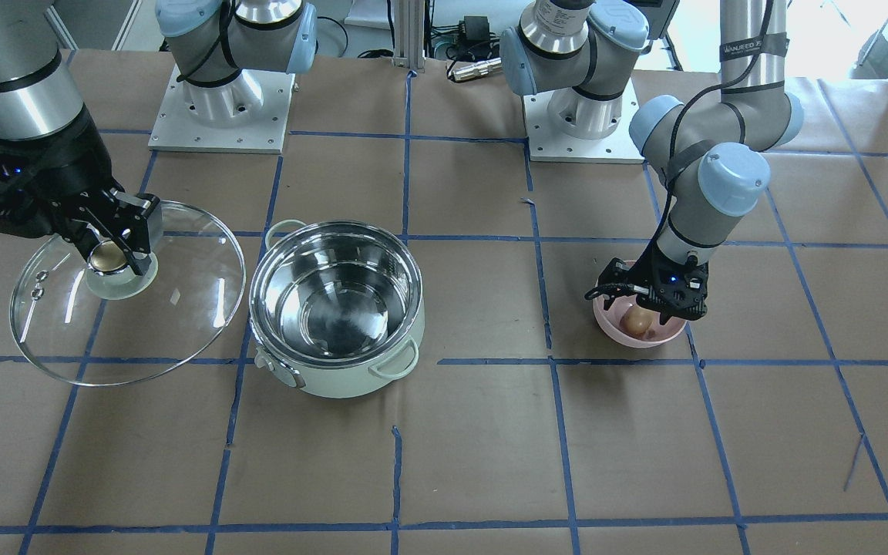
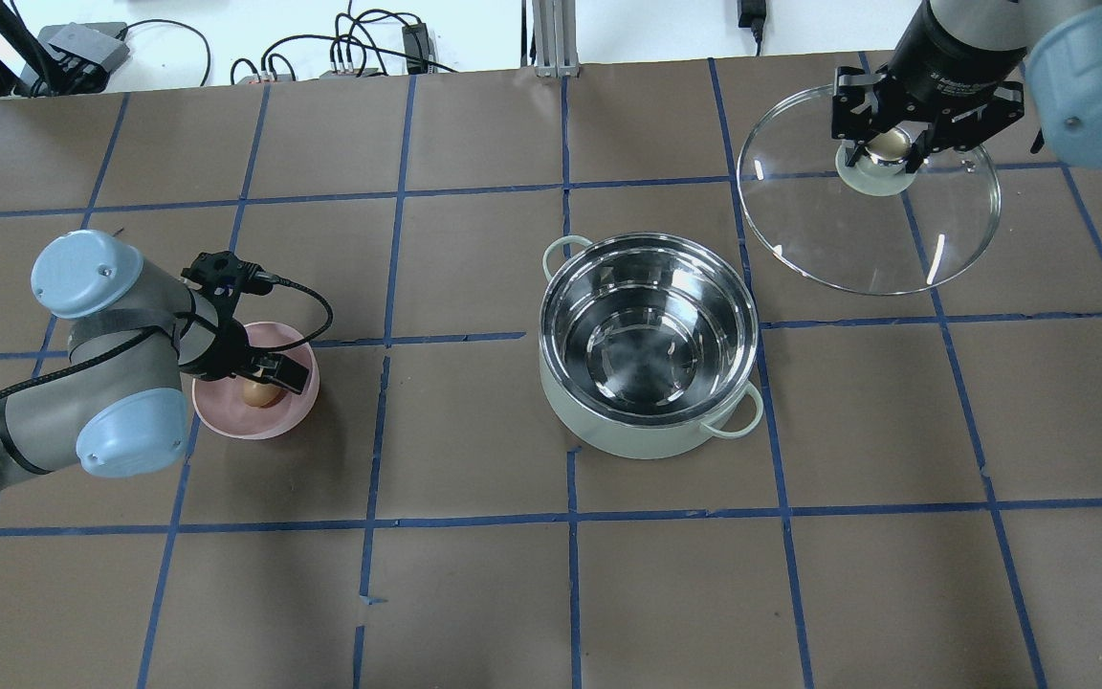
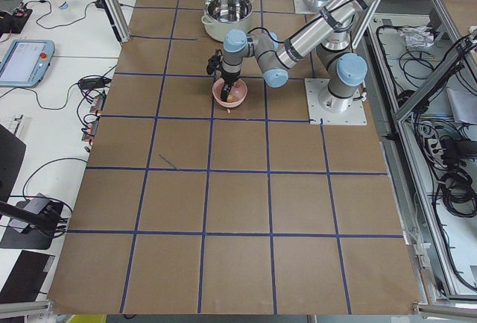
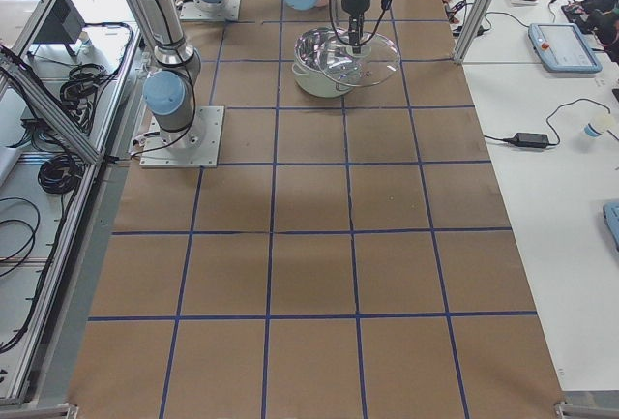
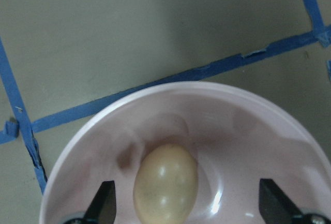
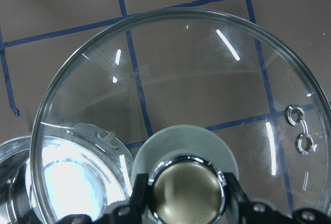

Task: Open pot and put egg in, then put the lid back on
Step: 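Hold lid raised with right gripper while left gripper closes on the egg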

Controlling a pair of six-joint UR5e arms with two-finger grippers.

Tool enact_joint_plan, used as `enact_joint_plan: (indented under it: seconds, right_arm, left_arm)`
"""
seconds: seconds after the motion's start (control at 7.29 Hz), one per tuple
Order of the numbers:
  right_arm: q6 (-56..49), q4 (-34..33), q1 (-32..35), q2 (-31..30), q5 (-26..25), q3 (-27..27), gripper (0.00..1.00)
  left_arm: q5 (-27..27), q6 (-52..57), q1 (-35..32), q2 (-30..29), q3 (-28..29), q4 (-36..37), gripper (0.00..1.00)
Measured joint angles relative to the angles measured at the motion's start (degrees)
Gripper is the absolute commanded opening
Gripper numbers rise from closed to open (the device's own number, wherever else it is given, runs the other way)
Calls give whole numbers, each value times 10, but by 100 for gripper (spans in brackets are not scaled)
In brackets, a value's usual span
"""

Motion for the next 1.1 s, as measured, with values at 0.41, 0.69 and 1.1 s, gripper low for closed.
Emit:
enact_joint_plan:
  seconds: [0.41, 0.69, 1.1]
  right_arm:
    - [0, 1, 1, -2, 0, 2, 28]
    - [1, 1, 1, -2, 0, 2, 28]
    - [-1, 1, 2, -2, 0, 1, 28]
  left_arm:
    - [3, -23, 0, -3, 0, -1, 92]
    - [1, -34, 0, -7, -1, -1, 88]
    - [-2, -49, 0, -10, 0, -1, 72]
